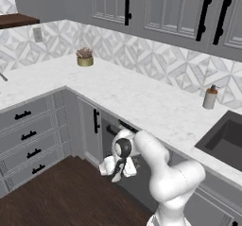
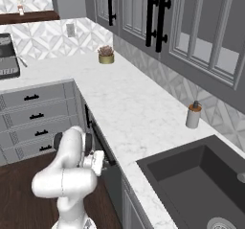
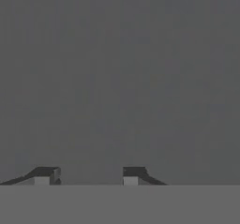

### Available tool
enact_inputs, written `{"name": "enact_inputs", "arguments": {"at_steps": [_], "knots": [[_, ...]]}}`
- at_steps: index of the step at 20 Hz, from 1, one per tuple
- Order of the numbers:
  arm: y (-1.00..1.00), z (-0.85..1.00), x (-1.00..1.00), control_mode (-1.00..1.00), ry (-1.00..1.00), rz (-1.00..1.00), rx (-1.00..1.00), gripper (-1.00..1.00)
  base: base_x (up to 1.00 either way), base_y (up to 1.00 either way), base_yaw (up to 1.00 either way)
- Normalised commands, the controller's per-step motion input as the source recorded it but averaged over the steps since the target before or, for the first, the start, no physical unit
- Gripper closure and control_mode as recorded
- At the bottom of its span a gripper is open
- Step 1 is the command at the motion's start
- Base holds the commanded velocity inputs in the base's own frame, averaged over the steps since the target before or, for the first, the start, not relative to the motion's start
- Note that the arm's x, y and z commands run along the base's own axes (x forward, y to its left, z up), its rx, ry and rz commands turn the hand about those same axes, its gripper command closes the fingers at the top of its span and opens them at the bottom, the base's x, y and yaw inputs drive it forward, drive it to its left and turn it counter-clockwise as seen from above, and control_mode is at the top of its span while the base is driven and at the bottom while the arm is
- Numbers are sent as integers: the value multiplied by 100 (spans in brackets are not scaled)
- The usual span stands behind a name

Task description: Pick up the cup and bowl from the counter, place them in the dishwasher, and close the dishwasher door.

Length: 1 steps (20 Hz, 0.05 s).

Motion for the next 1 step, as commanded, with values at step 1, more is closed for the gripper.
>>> {"name": "enact_inputs", "arguments": {"at_steps": [1], "knots": [[-4, -29, 0, -100, 13, 3, 14, -100, 0, 0, 0]]}}
